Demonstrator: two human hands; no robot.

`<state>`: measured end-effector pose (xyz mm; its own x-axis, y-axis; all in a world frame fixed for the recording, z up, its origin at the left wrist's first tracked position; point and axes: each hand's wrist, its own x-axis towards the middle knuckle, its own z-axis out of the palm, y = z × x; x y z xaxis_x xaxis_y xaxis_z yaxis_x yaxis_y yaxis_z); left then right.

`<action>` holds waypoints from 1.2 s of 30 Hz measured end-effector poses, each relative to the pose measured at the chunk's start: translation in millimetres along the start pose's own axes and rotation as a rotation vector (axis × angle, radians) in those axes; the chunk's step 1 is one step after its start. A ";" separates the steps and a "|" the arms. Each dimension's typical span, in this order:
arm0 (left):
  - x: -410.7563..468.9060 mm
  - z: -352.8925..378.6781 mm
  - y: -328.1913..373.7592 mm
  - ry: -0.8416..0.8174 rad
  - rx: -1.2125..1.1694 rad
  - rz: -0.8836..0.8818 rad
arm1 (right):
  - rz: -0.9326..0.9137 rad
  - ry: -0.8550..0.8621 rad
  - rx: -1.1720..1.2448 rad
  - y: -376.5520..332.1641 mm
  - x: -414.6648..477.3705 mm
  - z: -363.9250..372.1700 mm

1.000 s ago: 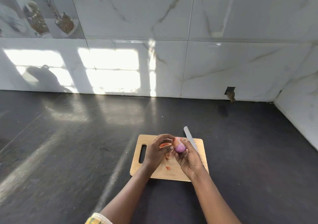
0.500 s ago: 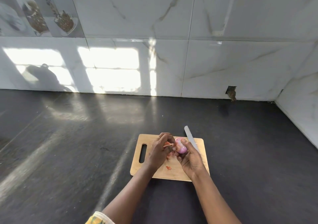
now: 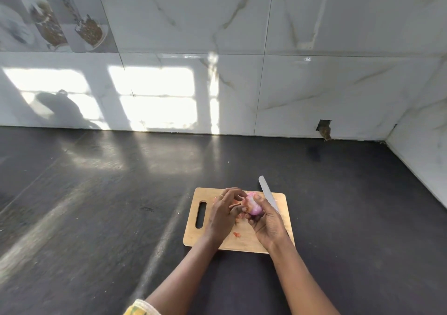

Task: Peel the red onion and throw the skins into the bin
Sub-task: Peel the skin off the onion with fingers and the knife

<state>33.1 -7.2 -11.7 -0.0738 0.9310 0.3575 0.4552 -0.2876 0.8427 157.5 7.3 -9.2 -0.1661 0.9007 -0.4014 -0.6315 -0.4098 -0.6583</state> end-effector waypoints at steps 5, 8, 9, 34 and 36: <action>-3.1 -1.1 3.3 0.012 0.004 -0.016 | -0.003 0.004 0.003 1.5 1.1 -1.6; -4.0 -0.6 4.7 0.011 -0.001 -0.029 | -0.001 -0.006 0.003 1.9 1.0 -2.0; -3.9 -0.5 4.9 0.008 0.003 -0.039 | -0.001 -0.006 0.002 1.7 1.0 -2.0; -7.0 4.7 7.5 0.030 0.045 -0.057 | 0.007 0.008 -0.015 0.1 -2.1 -1.9; -7.3 5.1 6.4 0.040 0.076 -0.046 | 0.008 0.002 -0.013 0.4 -1.9 -1.2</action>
<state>41.1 -14.8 -11.0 -0.1312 0.9326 0.3362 0.5168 -0.2251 0.8260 158.5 5.2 -9.5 -0.1696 0.8972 -0.4077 -0.6203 -0.4186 -0.6633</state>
